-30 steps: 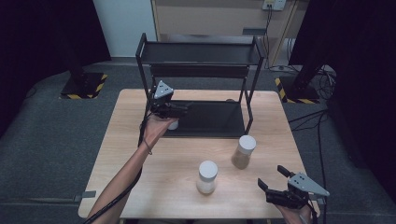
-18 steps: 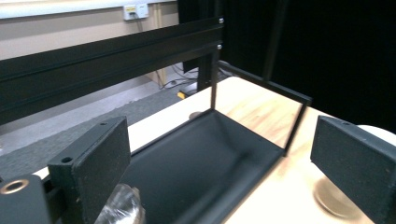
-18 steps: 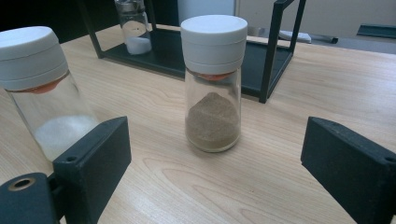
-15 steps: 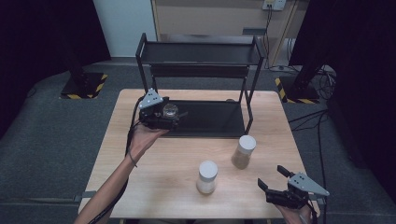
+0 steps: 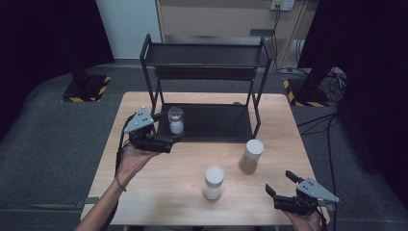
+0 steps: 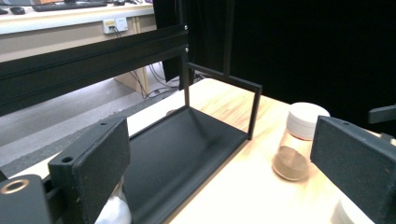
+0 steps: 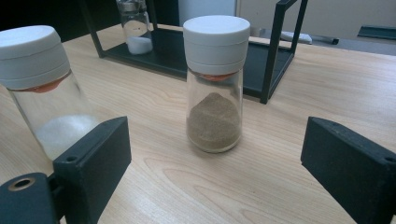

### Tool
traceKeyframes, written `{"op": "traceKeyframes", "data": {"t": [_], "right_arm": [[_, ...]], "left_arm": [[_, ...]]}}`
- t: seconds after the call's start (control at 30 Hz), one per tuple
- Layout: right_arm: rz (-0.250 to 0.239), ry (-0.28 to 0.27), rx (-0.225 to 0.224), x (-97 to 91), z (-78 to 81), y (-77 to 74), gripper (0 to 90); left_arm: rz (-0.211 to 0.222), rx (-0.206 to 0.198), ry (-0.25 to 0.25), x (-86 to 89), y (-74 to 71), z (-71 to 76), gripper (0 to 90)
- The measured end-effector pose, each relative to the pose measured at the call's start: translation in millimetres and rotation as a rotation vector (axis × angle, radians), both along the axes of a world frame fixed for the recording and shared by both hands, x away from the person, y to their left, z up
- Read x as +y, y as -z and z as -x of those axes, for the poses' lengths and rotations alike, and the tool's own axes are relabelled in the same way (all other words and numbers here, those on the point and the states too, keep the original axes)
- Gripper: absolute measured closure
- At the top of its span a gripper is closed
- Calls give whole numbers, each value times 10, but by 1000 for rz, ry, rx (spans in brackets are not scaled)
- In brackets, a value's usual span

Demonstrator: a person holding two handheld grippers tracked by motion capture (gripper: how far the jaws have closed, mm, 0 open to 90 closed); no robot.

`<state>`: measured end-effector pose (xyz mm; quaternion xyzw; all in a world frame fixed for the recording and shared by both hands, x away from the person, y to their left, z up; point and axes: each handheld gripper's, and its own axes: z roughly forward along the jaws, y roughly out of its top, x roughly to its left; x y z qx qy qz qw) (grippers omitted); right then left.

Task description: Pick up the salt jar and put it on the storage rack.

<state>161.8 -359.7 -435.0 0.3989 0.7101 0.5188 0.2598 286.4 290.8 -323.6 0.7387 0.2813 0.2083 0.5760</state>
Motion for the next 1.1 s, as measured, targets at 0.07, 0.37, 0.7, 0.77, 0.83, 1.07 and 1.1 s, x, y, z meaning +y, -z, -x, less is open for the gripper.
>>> {"op": "traceKeyframes", "data": {"t": [0.07,0.37,0.7,0.77,0.83,1.07,1.1], "right_arm": [[2,0,0,6,6,-4,86],[12,4,-1,28,8,-14,86],[17,6,-1,36,9,-17,85],[18,7,-1,36,10,-17,86],[19,7,-1,37,9,-17,86],[18,7,-1,36,9,-17,85],[18,7,0,36,8,-17,85]], "left_arm": [[-4,-6,-3,56,33,82,39],[19,-13,-31,349,213,407,38],[67,-11,-74,610,536,711,38],[75,-10,-84,639,605,766,38],[79,-9,-93,661,659,813,38],[69,9,-89,730,844,918,38],[66,13,-89,741,874,930,38]]}}
